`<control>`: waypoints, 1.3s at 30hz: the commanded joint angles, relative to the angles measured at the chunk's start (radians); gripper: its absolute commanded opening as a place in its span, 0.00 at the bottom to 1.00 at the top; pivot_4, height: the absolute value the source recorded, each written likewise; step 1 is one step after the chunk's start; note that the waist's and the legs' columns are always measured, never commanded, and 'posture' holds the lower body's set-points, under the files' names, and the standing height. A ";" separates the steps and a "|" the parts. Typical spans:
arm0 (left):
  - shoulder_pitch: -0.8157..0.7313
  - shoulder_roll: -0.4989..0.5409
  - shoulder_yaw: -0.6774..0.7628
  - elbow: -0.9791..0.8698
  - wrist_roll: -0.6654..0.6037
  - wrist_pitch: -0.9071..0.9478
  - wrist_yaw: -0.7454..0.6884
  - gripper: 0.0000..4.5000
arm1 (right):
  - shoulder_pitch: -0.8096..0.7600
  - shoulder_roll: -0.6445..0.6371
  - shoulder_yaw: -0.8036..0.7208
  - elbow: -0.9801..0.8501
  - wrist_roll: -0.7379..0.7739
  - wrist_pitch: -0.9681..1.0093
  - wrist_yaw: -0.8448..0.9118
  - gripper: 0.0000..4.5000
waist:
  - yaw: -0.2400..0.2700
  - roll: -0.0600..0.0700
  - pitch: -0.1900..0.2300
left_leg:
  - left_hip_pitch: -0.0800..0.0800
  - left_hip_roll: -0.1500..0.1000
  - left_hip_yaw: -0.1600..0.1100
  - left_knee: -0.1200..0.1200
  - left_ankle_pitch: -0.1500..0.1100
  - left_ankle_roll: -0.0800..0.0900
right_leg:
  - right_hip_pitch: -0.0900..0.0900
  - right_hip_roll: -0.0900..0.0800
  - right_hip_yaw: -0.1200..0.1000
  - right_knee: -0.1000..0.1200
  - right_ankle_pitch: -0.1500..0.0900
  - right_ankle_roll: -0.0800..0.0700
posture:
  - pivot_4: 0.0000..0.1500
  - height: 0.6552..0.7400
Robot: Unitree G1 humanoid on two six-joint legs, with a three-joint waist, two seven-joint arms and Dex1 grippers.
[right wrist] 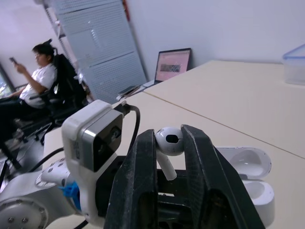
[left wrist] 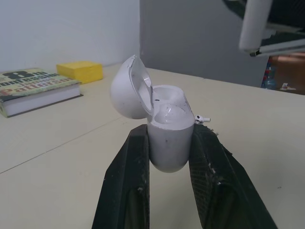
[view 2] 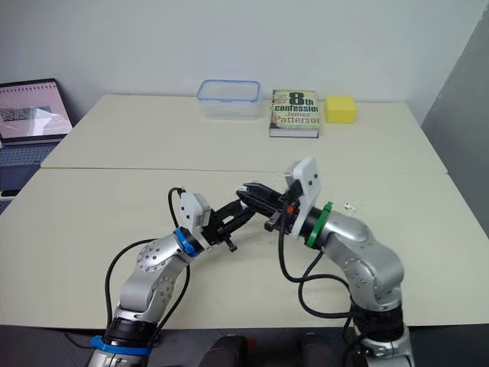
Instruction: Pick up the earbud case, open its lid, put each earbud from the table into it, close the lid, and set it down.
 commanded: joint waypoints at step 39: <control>-0.037 -0.016 0.003 -0.027 -0.006 -0.020 0.010 0.17 | 0.098 -0.004 0.197 0.168 -0.191 -0.369 -0.108 0.29 | -0.003 0.000 0.000 | 0.000 0.000 0.000 0.000 0.000 0.000 | 0.000 0.000 0.000 -0.001 -0.002 0.004 | 1.00 0.97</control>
